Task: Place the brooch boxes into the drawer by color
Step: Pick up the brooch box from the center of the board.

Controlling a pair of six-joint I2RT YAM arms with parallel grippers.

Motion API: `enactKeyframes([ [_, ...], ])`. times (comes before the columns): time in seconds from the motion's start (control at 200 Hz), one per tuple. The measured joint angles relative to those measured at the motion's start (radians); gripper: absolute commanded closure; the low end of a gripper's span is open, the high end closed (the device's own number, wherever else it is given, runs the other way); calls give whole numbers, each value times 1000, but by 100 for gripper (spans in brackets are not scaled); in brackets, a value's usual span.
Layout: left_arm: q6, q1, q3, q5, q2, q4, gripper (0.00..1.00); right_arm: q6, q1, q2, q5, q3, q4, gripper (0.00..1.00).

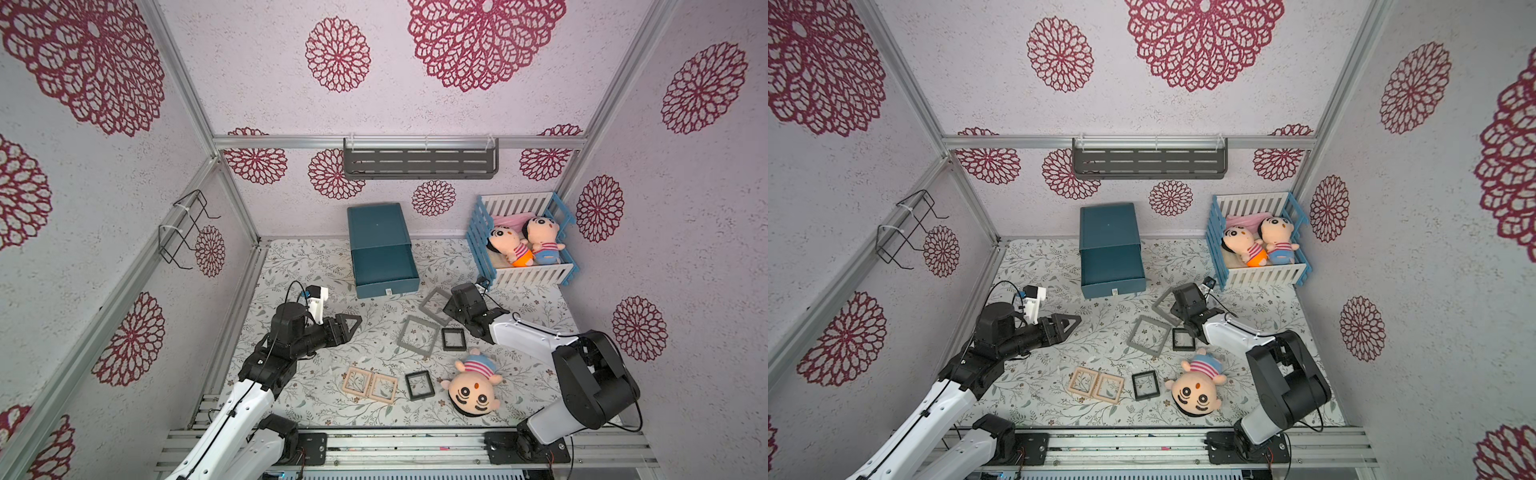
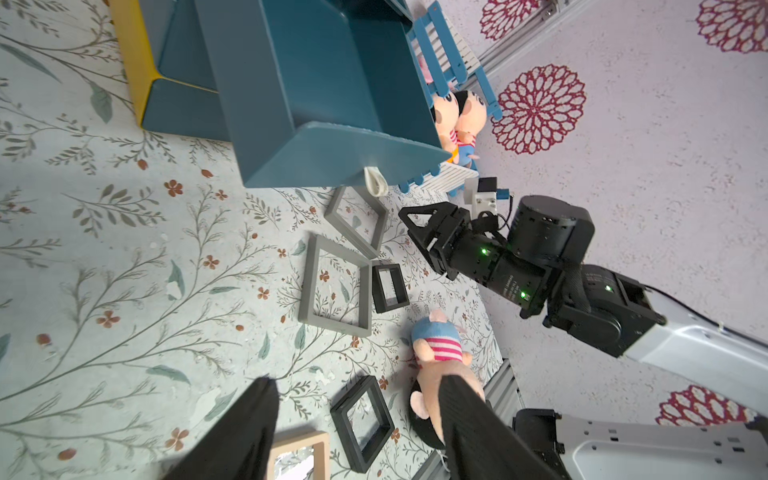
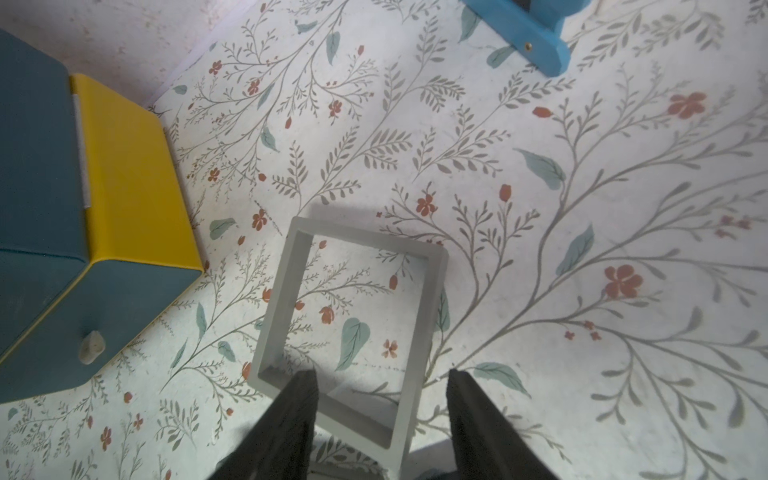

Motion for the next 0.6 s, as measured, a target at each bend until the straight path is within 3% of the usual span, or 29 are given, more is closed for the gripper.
enactKeyframes([
  [0.125, 13, -84, -6, -60, -18, 5, 32, 10, -9, 18, -2, -10, 36, 46],
  [0.305, 62, -224, -6, -246, -23, 5, 32, 34, -14, 35, -2, -21, 78, 51],
  [0.6, 138, -370, 0, -469, 106, 55, 32, 46, -24, 104, -2, -14, 97, 52],
])
